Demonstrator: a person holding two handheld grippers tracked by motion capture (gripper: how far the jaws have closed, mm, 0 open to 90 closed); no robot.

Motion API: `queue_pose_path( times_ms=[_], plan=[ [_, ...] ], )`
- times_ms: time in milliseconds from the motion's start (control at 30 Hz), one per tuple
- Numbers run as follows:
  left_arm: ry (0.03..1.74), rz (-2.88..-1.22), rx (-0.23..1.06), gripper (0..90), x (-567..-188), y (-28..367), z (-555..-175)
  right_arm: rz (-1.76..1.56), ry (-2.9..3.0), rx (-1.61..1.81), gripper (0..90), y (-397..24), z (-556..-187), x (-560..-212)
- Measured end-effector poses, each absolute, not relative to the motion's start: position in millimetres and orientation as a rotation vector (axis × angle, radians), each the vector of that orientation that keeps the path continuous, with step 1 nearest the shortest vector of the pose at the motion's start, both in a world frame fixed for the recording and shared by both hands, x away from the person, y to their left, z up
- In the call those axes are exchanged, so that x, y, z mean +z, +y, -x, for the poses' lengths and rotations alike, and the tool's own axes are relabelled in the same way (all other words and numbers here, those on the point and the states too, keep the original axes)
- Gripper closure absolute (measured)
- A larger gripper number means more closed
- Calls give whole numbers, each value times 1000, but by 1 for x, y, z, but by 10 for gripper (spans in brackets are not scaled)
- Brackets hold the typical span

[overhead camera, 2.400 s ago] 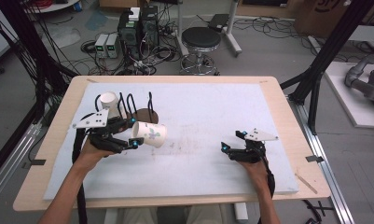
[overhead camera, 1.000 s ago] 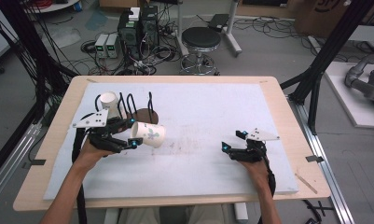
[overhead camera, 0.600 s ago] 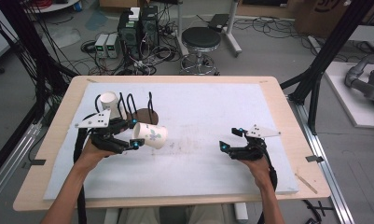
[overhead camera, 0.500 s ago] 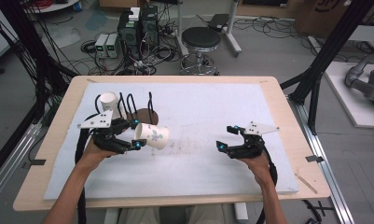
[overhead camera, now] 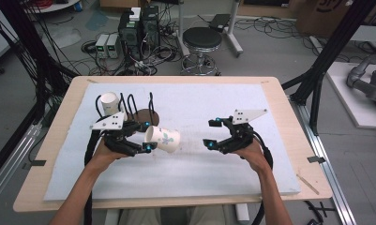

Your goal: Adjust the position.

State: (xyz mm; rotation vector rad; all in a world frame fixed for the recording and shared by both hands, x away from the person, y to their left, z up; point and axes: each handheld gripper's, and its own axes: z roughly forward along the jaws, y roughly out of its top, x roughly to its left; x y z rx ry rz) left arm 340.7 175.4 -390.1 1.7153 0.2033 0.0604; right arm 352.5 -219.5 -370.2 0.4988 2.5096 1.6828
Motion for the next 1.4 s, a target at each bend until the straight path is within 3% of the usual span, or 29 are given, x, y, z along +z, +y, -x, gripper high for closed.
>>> queue_pose_path(
  times_ms=[567, 1400],
  plan=[
    [191, -1713, 57, 355, -390, 168, -340, -265, 2640, 1757, 179, -170, -374, -345],
    [160, -1706, 25, 355, -389, 156, -339, -68, 2833, 1688, 178, -120, -376, -359]
  ],
)
